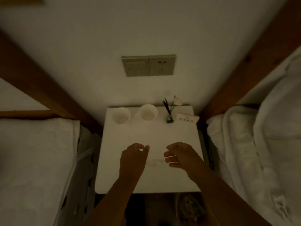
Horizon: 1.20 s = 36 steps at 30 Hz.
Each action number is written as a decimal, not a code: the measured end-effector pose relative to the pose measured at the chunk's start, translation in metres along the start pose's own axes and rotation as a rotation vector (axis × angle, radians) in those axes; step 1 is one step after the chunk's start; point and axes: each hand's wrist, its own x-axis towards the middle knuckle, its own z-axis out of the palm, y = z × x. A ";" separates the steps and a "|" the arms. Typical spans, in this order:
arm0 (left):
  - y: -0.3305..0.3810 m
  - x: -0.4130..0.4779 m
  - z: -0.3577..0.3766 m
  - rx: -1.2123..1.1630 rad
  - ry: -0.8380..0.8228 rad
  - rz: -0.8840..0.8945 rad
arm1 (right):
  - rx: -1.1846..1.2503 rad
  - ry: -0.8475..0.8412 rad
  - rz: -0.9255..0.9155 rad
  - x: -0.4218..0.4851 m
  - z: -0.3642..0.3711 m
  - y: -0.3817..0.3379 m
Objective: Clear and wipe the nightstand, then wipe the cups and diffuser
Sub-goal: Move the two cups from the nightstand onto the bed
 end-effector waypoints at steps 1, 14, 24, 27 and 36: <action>-0.004 0.012 -0.008 0.078 0.034 0.038 | -0.040 -0.004 -0.001 0.009 0.011 -0.010; -0.024 0.143 -0.062 0.473 0.202 0.468 | -1.325 0.337 -0.739 0.112 0.092 -0.074; -0.047 0.176 -0.043 0.555 0.067 0.445 | -1.423 0.350 -0.508 0.157 0.096 -0.064; -0.055 0.180 -0.045 0.510 0.033 0.443 | -1.372 0.383 -0.542 0.161 0.097 -0.062; -0.080 0.131 -0.065 0.363 0.053 0.273 | -1.343 0.227 -0.593 0.120 0.115 -0.035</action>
